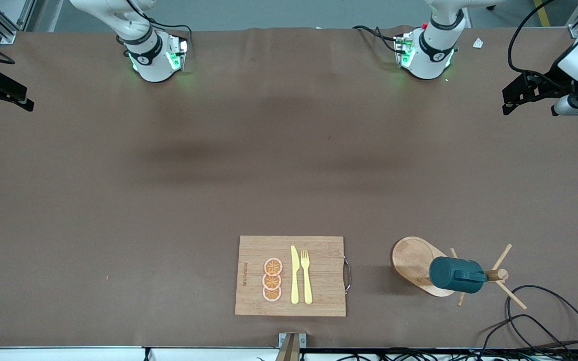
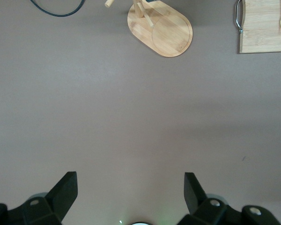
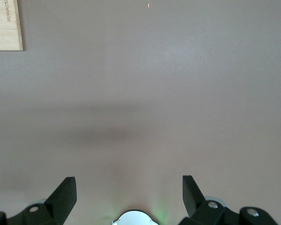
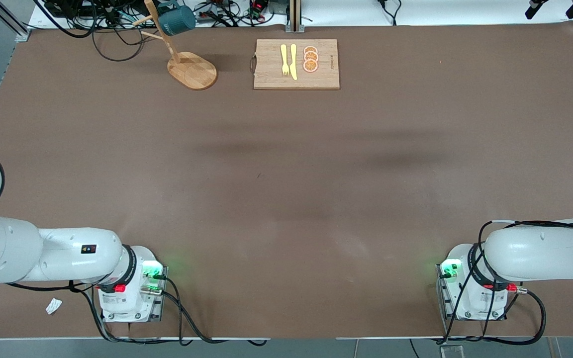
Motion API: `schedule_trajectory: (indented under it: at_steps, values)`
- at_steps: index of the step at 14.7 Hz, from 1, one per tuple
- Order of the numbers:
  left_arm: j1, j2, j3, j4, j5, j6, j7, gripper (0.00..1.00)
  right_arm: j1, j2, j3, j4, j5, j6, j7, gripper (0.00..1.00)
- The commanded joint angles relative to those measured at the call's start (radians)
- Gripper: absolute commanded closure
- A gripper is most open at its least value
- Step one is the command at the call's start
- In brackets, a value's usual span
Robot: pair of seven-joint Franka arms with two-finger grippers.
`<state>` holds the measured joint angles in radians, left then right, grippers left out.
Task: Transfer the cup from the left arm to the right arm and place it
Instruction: 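Move the left gripper toward the teal mug on the wooden mug tree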
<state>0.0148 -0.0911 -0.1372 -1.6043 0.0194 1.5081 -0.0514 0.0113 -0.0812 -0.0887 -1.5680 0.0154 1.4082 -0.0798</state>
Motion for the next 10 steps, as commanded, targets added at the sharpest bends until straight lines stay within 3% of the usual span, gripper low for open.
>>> schedule_trajectory:
  at_steps: [1,5,7,10]
  values:
    - [0.004,0.016,-0.001,0.021,0.001,-0.014,0.015,0.00,0.007,-0.026,-0.003,-0.030,0.005,0.006,0.011,0.00]
    - [-0.004,0.034,-0.001,0.032,-0.013,-0.003,0.005,0.00,0.007,-0.026,-0.003,-0.030,0.005,0.003,0.011,0.00]
    - [0.007,0.112,-0.001,0.119,-0.018,-0.003,0.022,0.00,0.007,-0.026,-0.003,-0.030,0.004,0.003,0.011,0.00]
    - [0.042,0.191,-0.001,0.153,-0.052,0.021,0.022,0.00,0.009,-0.026,-0.003,-0.029,0.004,0.003,0.009,0.00]
